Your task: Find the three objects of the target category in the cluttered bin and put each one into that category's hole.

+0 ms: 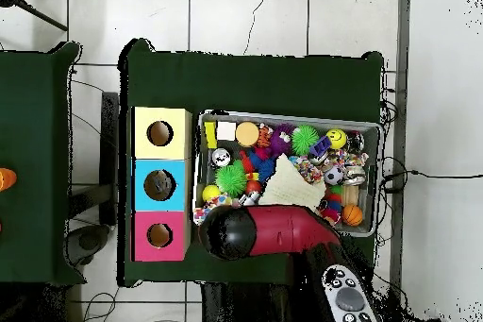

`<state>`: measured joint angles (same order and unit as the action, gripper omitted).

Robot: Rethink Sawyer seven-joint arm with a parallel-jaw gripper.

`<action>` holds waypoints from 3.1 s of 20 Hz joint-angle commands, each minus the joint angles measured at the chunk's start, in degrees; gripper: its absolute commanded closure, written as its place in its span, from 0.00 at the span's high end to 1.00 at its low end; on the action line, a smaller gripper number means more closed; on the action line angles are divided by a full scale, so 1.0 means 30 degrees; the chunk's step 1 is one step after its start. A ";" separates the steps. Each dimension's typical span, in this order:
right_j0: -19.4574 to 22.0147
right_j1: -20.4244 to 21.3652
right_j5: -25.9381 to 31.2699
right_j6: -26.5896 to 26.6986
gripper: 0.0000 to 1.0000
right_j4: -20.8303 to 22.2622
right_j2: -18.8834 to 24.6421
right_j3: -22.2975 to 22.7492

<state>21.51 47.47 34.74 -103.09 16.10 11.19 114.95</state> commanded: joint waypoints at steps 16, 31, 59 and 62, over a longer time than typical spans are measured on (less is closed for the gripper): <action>-0.1600 0.0832 -0.0009 -0.4512 1.00 -0.2609 -0.2655 0.0254; -0.1374 -0.1369 -0.0518 -0.1918 1.00 -0.2733 -0.1690 -0.1022; 0.1167 -0.2676 0.0698 0.5925 1.00 0.2522 0.3549 -0.3430; 0.1871 -0.2934 0.1352 0.6828 1.00 0.3382 0.4650 -0.3852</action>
<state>23.68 41.19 32.53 -102.88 21.15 15.35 111.13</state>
